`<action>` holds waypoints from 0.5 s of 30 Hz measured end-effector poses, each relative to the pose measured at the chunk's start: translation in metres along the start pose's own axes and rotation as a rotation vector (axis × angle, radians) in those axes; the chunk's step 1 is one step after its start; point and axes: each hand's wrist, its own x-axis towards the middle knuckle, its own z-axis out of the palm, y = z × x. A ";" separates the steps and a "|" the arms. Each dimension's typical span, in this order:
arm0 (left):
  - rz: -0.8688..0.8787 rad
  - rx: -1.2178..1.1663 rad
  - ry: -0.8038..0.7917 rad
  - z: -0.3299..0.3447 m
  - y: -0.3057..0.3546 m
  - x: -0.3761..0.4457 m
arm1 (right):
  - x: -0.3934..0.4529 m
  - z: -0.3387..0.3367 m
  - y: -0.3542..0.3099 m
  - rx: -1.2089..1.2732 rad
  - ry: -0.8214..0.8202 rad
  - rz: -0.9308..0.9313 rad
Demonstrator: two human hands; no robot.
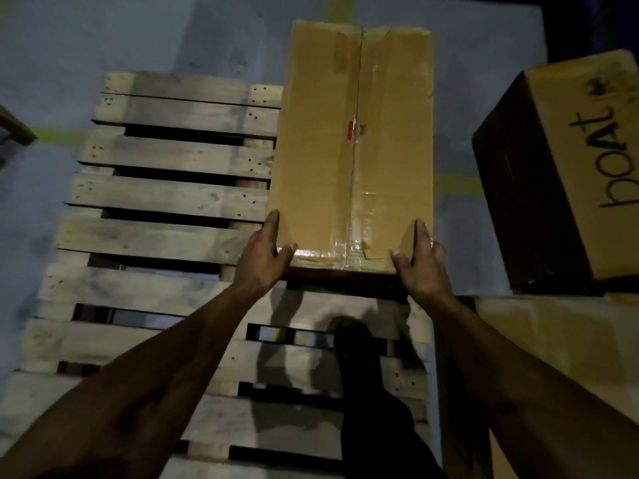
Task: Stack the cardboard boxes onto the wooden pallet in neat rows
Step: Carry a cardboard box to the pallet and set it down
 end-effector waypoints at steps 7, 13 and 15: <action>0.029 -0.020 -0.072 0.000 -0.018 -0.015 | -0.019 0.003 0.015 -0.018 -0.060 -0.015; 0.038 -0.066 -0.019 0.004 -0.019 -0.013 | -0.016 0.007 0.014 -0.096 0.028 -0.014; 0.028 -0.076 0.000 0.004 -0.018 -0.014 | -0.015 0.007 0.015 -0.093 0.043 -0.017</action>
